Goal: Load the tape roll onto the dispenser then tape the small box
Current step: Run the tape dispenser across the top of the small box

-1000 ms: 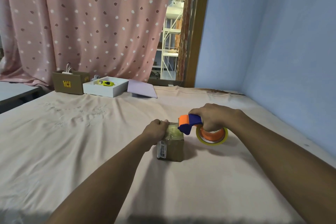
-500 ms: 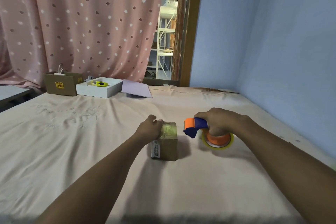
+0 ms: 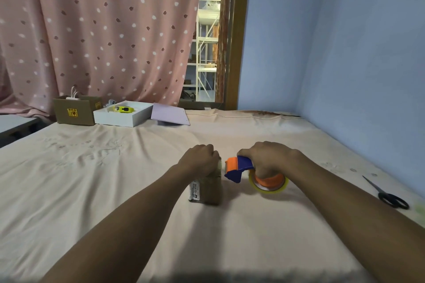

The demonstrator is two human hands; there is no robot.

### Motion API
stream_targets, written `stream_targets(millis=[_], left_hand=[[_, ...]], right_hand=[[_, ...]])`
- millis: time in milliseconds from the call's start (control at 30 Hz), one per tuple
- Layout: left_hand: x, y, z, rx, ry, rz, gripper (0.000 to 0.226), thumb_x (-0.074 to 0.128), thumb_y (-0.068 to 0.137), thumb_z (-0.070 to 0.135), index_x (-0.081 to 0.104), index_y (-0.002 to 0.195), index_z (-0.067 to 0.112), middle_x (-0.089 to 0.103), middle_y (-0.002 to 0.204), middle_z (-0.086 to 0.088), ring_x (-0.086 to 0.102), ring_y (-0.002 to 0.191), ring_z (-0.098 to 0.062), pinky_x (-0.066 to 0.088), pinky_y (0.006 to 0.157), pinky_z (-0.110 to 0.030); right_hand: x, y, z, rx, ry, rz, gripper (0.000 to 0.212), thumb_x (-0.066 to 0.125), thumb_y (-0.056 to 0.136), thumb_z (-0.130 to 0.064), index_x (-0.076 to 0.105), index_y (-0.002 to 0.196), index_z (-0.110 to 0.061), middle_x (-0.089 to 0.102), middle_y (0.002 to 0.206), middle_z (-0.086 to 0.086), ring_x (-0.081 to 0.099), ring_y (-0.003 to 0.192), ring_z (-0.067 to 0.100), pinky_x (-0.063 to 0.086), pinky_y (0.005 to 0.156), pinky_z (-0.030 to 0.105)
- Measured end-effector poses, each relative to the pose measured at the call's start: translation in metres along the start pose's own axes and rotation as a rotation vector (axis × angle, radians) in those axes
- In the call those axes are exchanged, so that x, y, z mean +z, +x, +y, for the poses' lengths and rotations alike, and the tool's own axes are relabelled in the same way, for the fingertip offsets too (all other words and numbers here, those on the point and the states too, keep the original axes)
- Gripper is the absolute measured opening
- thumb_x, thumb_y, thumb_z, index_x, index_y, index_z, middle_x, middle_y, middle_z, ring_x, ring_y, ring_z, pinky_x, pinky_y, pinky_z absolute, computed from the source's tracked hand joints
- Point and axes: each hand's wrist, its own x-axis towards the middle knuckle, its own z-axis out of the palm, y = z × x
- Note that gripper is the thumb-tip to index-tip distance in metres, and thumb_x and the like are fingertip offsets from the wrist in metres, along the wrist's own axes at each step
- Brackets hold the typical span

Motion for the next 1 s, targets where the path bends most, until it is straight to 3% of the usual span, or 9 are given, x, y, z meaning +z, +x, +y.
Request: stream_targets(millis=[100, 233, 300, 500, 667, 867, 1000], left_hand=[[0.009, -0.005, 0.004, 0.059, 0.116, 0.053, 0.043, 0.042, 0.102, 0.045, 0.054, 0.119, 0.008, 0.062, 0.119, -0.012, 0.056, 0.101, -0.031, 0.044, 0.084, -0.039], [0.013, -0.009, -0.003, 0.225, 0.275, -0.024, 0.047, 0.051, 0.100, 0.029, 0.049, 0.143, 0.011, 0.054, 0.137, -0.018, 0.056, 0.120, -0.040, 0.045, 0.101, -0.046], [0.013, -0.007, -0.006, 0.259, 0.357, -0.038, 0.049, 0.052, 0.099, 0.027, 0.047, 0.146, 0.010, 0.053, 0.142, -0.019, 0.056, 0.122, -0.040, 0.044, 0.103, -0.048], [0.011, -0.006, -0.003, 0.283, 0.409, -0.052, 0.038, 0.057, 0.097, 0.023, 0.054, 0.133, 0.013, 0.054, 0.138, -0.015, 0.053, 0.118, -0.039, 0.044, 0.103, -0.046], [0.012, -0.003, -0.002, 0.299, 0.384, -0.018, 0.036, 0.057, 0.099, 0.027, 0.058, 0.134, 0.017, 0.058, 0.137, -0.012, 0.056, 0.118, -0.036, 0.044, 0.100, -0.042], [0.011, -0.004, -0.004, 0.292, 0.392, 0.018, 0.036, 0.051, 0.099, 0.024, 0.058, 0.134, 0.015, 0.058, 0.136, -0.011, 0.057, 0.113, -0.037, 0.032, 0.082, -0.034], [0.010, -0.002, -0.003, 0.302, 0.404, -0.011, 0.038, 0.054, 0.100, 0.029, 0.058, 0.136, 0.016, 0.058, 0.137, -0.013, 0.058, 0.115, -0.037, 0.042, 0.090, -0.038]], right_hand=[[0.003, 0.001, -0.002, 0.005, -0.009, -0.012, 0.066, 0.069, 0.084, -0.023, 0.043, 0.143, -0.034, 0.060, 0.125, 0.006, 0.051, 0.094, 0.026, 0.047, 0.076, 0.036], [0.005, 0.002, -0.008, -0.005, -0.033, -0.008, 0.063, 0.068, 0.083, -0.025, 0.045, 0.140, -0.034, 0.061, 0.122, 0.007, 0.056, 0.095, 0.027, 0.053, 0.080, 0.039], [0.003, 0.005, -0.010, -0.015, -0.064, -0.002, 0.062, 0.069, 0.082, -0.026, 0.046, 0.140, -0.033, 0.062, 0.122, 0.007, 0.058, 0.097, 0.027, 0.055, 0.082, 0.041], [-0.011, 0.007, -0.017, -0.030, -0.201, -0.003, 0.057, 0.066, 0.084, -0.025, 0.049, 0.138, -0.033, 0.062, 0.119, 0.007, 0.051, 0.089, 0.026, 0.047, 0.075, 0.036], [-0.028, 0.011, -0.026, -0.051, -0.295, -0.054, 0.054, 0.071, 0.084, -0.026, 0.053, 0.135, -0.030, 0.061, 0.110, 0.003, 0.053, 0.091, 0.022, 0.049, 0.076, 0.037], [-0.050, 0.016, -0.044, -0.057, -0.451, -0.055, 0.045, 0.072, 0.086, -0.034, 0.062, 0.129, -0.024, 0.063, 0.104, 0.004, 0.061, 0.094, 0.025, 0.056, 0.081, 0.039], [-0.041, 0.017, -0.038, -0.024, -0.379, -0.094, 0.048, 0.073, 0.085, -0.031, 0.060, 0.131, -0.025, 0.066, 0.108, 0.004, 0.062, 0.094, 0.025, 0.049, 0.071, 0.035]])
